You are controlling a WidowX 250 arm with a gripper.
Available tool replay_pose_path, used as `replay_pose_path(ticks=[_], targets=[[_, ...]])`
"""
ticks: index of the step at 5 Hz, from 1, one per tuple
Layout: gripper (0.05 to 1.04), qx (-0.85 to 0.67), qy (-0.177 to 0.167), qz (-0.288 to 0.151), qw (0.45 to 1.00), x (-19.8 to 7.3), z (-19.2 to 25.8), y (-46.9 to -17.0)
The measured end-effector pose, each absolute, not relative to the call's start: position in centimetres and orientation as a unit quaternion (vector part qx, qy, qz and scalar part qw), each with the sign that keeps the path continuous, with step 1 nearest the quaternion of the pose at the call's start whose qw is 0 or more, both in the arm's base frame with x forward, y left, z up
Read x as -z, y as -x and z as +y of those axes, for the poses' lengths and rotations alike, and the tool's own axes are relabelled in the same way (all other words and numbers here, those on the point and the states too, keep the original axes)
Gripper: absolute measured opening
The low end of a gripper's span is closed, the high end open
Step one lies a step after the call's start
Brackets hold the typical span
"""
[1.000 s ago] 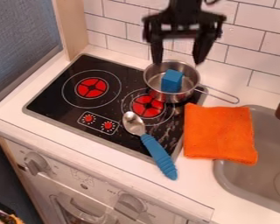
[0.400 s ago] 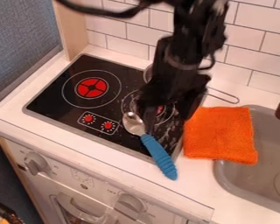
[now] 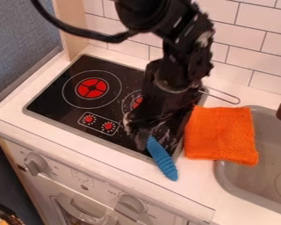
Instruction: Moove the blue spoon to the left of the left burner
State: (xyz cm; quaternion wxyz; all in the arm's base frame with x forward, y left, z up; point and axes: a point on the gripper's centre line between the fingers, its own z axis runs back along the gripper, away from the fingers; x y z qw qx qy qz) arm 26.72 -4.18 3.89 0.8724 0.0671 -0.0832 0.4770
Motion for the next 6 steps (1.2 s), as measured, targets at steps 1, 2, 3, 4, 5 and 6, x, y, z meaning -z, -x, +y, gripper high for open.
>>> replay_pose_path(ticks=[1, 2, 3, 4, 5, 6], targets=[[1.000, -0.475, -0.060, -0.084, 0.874, -2.3, -3.6, -26.7], [0.998, -0.474, -0.061, -0.076, 0.875, -1.0, -3.5, -27.0], [0.961, -0.464, -0.055, -0.082, 0.880, -0.7, -3.7, -27.8], [0.684, -0.469, -0.065, -0.082, 0.877, -0.6, -3.6, -28.0], [0.406, -0.469, -0.069, -0.085, 0.876, -0.6, -3.7, -27.6], [0.364, -0.471, -0.074, -0.085, 0.875, -0.7, -3.6, -27.6]])
